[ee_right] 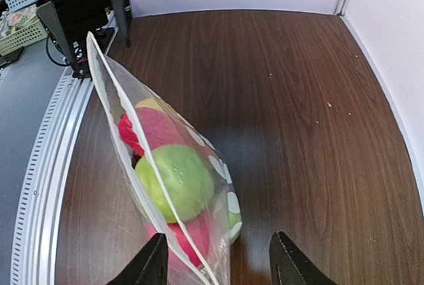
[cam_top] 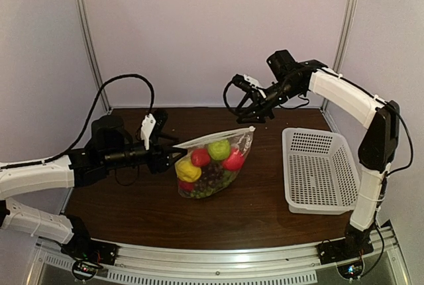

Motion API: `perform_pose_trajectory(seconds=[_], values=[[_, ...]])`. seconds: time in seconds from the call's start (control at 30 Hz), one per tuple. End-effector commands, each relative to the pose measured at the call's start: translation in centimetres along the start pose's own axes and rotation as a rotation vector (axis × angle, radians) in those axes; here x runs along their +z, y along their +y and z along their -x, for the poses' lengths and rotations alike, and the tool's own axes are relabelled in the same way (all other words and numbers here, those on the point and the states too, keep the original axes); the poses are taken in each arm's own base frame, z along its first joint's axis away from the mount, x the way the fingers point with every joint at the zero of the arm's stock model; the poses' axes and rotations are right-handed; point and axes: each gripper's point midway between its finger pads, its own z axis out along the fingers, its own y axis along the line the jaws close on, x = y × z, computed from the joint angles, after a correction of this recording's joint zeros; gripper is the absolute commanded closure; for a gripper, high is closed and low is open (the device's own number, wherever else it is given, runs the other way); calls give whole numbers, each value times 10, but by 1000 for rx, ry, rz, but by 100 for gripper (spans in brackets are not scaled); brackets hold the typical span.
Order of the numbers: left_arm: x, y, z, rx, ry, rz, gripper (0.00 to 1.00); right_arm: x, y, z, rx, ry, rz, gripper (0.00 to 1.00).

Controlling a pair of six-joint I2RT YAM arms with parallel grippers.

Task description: Open the zip-top bag and remove the fake food

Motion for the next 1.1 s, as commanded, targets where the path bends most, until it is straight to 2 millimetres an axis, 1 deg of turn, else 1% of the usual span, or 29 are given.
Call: perform_pose_trajectory(seconds=[0.0,0.03,0.1,0.17,0.23,0.27,0.3,0.4,0.5,0.53,0.6,0.67,0.8,0.93,1.07], values=[[1,5,29,-90,10,24,35,11,22,7,10,-6,37,47],[2,8,36,-105,20,37,32,14,25,5,15,-4,46,47],[6,14,44,-125,63,72,29,19,33,1,17,1,53,46],[14,22,49,-142,120,109,28,24,38,-2,3,12,45,46],[27,22,52,-144,167,88,28,27,41,-4,-3,19,36,46],[37,21,46,-152,210,70,28,26,41,-3,-5,15,29,46],[44,20,46,-157,231,55,28,27,41,-4,-2,15,26,46],[66,30,38,-181,313,89,31,24,42,-4,3,18,21,46],[85,37,30,-181,392,104,37,16,45,-1,-3,23,6,45],[90,38,31,-180,402,99,38,13,46,-2,-5,28,-4,44],[96,33,28,-180,431,64,38,7,48,-3,-11,36,-24,35],[100,29,26,-180,449,31,38,1,51,-5,-15,39,-43,31],[101,19,25,-180,457,-30,36,-7,58,-8,-4,26,-68,30],[100,15,28,-184,455,-55,35,-12,64,-10,0,13,-80,30],[99,11,36,-179,447,-77,35,-13,67,-12,8,7,-81,31]])
